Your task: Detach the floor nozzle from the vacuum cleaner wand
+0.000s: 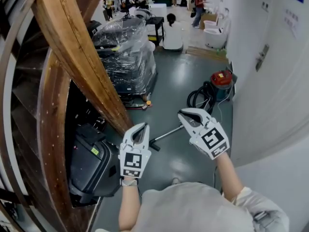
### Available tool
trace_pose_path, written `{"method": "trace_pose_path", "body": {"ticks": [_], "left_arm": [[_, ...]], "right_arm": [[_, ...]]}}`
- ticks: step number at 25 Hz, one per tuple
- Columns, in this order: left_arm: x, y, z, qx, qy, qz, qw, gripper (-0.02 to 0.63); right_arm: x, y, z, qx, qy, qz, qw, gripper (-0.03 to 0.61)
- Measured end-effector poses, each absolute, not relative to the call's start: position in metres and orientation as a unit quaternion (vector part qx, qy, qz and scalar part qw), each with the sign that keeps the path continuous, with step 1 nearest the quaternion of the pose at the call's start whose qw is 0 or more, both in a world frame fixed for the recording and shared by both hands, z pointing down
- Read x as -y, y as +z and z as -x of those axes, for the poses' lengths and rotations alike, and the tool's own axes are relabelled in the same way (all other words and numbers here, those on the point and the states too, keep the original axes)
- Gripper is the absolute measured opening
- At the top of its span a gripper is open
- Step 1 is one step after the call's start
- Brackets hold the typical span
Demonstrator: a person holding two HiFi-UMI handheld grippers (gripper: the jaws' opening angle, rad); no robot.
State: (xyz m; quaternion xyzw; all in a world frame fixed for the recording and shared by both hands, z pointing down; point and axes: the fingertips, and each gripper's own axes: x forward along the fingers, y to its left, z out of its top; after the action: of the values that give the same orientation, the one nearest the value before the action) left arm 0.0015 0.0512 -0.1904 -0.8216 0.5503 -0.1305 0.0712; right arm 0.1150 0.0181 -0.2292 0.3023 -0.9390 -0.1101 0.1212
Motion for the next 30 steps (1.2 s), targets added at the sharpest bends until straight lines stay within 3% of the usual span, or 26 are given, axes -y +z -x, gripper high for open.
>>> {"method": "trace_pose_path", "body": {"ticks": [15, 30], "left_arm": [[-0.007, -0.182, -0.017, -0.552, -0.144, 0.819, 0.061, 0.002], [0.081, -0.163, 0.012, -0.51, -0.138, 0.847, 0.057, 0.002]], "right_arm": [[0.03, -0.217, -0.134, 0.94, -0.103, -0.294, 0.141, 0.031], [0.109, -0.196, -0.095, 0.931, -0.096, -0.313, 0.162, 0.031]]}}
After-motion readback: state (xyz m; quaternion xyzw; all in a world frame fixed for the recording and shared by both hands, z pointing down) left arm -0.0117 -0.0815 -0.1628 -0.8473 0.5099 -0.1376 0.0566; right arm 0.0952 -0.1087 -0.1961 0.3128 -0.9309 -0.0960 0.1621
